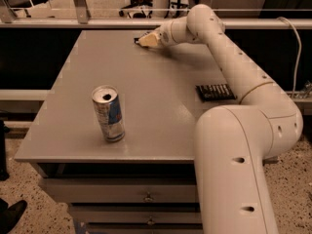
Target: Pick rxbar blueberry
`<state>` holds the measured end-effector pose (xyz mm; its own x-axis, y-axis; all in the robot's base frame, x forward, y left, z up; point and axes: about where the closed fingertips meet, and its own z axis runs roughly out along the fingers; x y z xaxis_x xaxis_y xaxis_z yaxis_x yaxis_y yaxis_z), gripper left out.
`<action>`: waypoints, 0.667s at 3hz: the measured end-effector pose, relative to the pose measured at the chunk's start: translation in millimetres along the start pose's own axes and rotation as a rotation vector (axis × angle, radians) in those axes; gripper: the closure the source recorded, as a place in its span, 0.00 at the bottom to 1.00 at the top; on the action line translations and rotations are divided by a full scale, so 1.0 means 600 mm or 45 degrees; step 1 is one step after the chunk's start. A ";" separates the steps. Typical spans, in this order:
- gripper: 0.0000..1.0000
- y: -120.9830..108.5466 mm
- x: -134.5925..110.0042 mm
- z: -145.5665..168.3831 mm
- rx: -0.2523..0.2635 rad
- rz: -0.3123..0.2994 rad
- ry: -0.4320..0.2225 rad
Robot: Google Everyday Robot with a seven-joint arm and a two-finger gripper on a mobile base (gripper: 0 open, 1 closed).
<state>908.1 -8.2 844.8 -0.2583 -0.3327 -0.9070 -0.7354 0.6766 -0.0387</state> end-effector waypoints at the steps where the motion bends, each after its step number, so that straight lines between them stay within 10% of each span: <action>1: 0.72 0.002 0.003 0.001 -0.007 0.013 -0.006; 2: 0.95 0.002 0.007 -0.008 -0.006 0.027 -0.011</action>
Offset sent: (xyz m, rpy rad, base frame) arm -0.0152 -0.0177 0.0034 0.0343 0.0073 -0.0214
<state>903.3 -12.1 843.1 -0.2684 -0.3129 -0.9111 -0.7328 0.6803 -0.0177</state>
